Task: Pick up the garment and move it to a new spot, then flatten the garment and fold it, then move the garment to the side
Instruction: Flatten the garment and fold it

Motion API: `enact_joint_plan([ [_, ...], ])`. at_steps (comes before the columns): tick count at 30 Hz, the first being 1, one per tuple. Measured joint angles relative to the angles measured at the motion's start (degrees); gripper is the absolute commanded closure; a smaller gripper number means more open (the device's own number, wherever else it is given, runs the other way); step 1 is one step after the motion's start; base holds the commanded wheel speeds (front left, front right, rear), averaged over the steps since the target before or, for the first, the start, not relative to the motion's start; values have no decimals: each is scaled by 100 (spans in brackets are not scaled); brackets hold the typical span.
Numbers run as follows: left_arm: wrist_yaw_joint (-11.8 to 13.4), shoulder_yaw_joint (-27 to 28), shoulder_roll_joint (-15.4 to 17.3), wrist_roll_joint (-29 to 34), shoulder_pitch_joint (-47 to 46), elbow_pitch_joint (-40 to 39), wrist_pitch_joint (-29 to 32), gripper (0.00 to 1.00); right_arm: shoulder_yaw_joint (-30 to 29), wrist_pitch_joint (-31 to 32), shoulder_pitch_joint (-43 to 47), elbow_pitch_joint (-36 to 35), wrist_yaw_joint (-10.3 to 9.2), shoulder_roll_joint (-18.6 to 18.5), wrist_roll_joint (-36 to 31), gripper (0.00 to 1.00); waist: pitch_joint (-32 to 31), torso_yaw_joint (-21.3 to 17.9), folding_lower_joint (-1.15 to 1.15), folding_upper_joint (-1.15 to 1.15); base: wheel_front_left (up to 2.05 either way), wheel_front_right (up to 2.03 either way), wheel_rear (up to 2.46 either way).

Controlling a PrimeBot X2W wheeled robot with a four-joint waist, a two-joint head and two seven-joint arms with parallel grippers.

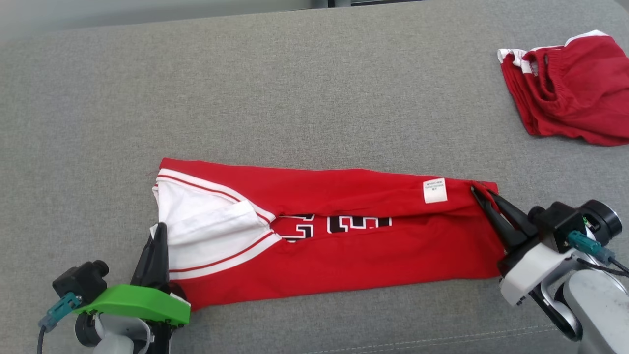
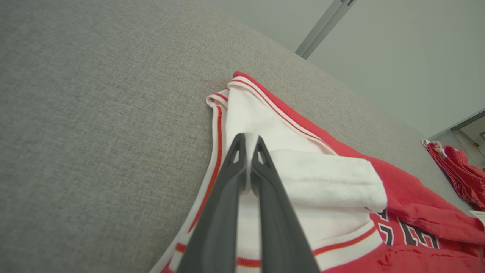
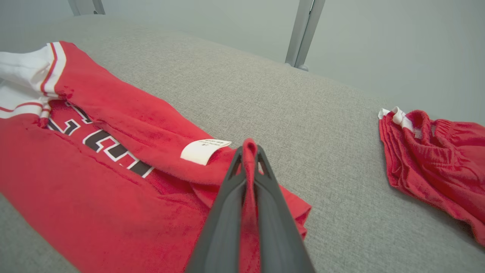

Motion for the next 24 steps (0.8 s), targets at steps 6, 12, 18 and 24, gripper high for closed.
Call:
enact_joint_plan([
  [6, 116, 70, 14, -155, 422, -311, 188, 100, 56, 0, 459, 73, 7, -11, -193, 70, -27, -95, 0, 0, 0, 0, 0],
  [12, 203, 74, 62, -155, 480, -486, 335, 82, -42, 0, 525, 62, 9, -5, -219, 0, -19, -159, 0, 0, 0, 0, 0],
  [18, 283, 85, 110, -155, 561, -641, 452, 0, 169, 0, 578, 70, 108, -97, -549, 0, -7, -224, 0, 0, 0, 0, 0],
  [24, 378, 160, 168, -196, 676, -821, 506, 0, 383, 0, 608, 58, 155, -250, -883, 0, 3, -323, 0, 0, 0, 0, 0],
])
